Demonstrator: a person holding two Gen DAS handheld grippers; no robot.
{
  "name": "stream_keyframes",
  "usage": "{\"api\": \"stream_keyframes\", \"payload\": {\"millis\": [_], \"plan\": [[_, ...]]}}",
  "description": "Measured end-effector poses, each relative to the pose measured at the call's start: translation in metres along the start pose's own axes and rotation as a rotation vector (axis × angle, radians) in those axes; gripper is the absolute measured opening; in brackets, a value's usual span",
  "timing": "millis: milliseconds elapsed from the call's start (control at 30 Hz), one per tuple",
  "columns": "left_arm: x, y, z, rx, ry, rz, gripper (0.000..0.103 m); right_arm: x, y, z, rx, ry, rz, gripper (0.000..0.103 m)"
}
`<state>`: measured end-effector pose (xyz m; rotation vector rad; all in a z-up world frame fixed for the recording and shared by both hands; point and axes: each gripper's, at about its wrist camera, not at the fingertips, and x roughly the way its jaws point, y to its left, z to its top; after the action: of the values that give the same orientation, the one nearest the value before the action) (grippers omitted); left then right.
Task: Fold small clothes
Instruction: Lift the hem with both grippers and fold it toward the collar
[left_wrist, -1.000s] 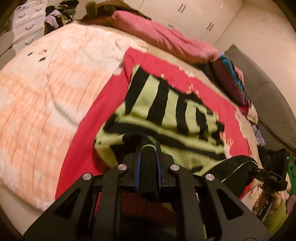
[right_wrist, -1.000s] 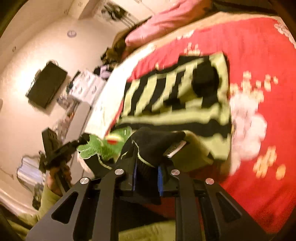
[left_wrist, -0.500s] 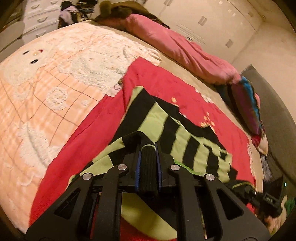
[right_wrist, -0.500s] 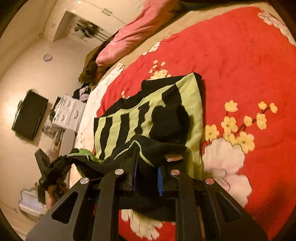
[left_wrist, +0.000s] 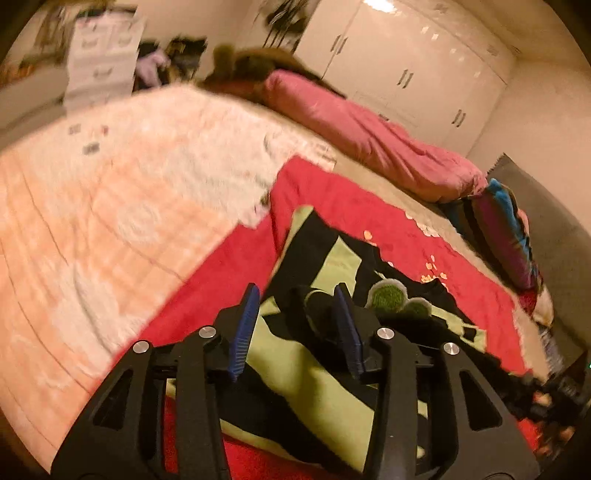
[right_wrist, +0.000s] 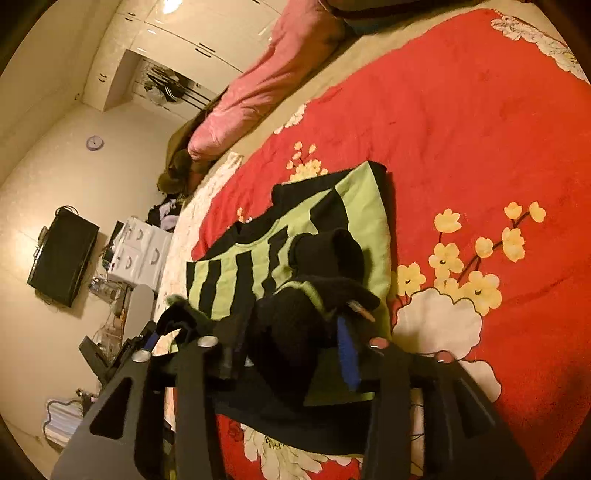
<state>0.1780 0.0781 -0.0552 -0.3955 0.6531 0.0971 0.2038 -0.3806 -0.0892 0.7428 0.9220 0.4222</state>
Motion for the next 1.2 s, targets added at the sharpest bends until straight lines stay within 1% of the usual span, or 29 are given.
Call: {"api": "stream_keyframes", "payload": {"millis": [33, 100, 133, 200, 267, 367, 467, 600, 667, 733, 800, 867, 900, 933, 967, 1000, 1033, 1067, 1100, 1200], "plan": [[-0.001, -0.001, 0.000, 0.023, -0.007, 0.008, 0.034, -0.002, 0.000, -0.001, -0.002, -0.010, -0.005, 0.052], [0.001, -0.002, -0.002, 0.050, -0.008, 0.014, 0.034, -0.008, 0.003, -0.001, -0.013, -0.048, -0.035, 0.075], [0.003, -0.002, -0.004, 0.050, 0.000, 0.009, 0.035, -0.013, 0.004, 0.001, -0.023, -0.078, -0.051, 0.076], [0.007, -0.001, -0.006, 0.052, 0.012, 0.010, 0.037, -0.017, 0.007, 0.003, -0.037, -0.091, -0.051, 0.076], [0.010, -0.002, -0.008, 0.070, 0.017, 0.018, 0.037, -0.016, 0.010, 0.003, -0.071, -0.075, -0.071, 0.076], [0.010, -0.002, -0.009, 0.084, 0.013, 0.019, 0.040, -0.015, 0.021, -0.003, -0.178, -0.062, -0.133, 0.079], [0.008, -0.004, -0.010, 0.105, 0.002, 0.018, 0.042, -0.011, 0.034, -0.013, -0.343, -0.048, -0.235, 0.080], [0.008, -0.009, -0.012, 0.132, 0.000, 0.017, 0.045, -0.001, 0.050, -0.029, -0.617, -0.021, -0.408, 0.080], [0.008, -0.013, -0.013, 0.155, -0.002, 0.020, 0.047, 0.005, 0.053, -0.032, -0.680, -0.001, -0.427, 0.080], [0.009, -0.017, -0.014, 0.177, -0.002, 0.014, 0.050, 0.014, 0.058, -0.033, -0.732, 0.022, -0.419, 0.080], [0.010, -0.021, -0.016, 0.194, 0.001, 0.013, 0.051, 0.026, 0.061, -0.029, -0.755, 0.036, -0.427, 0.080], [0.010, -0.023, -0.017, 0.210, 0.000, 0.020, 0.051, 0.037, 0.064, -0.022, -0.735, 0.053, -0.434, 0.080], [0.010, -0.024, -0.018, 0.216, -0.001, 0.024, 0.051, 0.044, 0.066, -0.017, -0.726, 0.057, -0.428, 0.069], [0.009, -0.024, -0.018, 0.219, -0.003, 0.024, 0.051, 0.048, 0.067, -0.016, -0.723, 0.076, -0.434, 0.050], [0.009, -0.024, -0.019, 0.219, -0.004, 0.024, 0.051, 0.053, 0.070, -0.013, -0.721, 0.094, -0.453, 0.015], [0.009, -0.024, -0.019, 0.219, -0.005, 0.025, 0.051, 0.058, 0.071, -0.009, -0.705, 0.109, -0.472, 0.009], [0.010, -0.024, -0.019, 0.219, -0.004, 0.025, 0.051, 0.060, 0.070, -0.001, -0.659, 0.108, -0.465, 0.009], [0.010, -0.024, -0.019, 0.219, -0.001, 0.026, 0.051, 0.058, 0.068, 0.007, -0.606, 0.095, -0.438, 0.009], [0.010, -0.024, -0.019, 0.220, 0.001, 0.026, 0.051, 0.056, 0.065, 0.020, -0.523, 0.078, -0.403, 0.009], [0.012, -0.024, -0.020, 0.218, 0.008, 0.025, 0.051, 0.054, 0.047, 0.046, -0.331, 0.037, -0.339, 0.009]]}}
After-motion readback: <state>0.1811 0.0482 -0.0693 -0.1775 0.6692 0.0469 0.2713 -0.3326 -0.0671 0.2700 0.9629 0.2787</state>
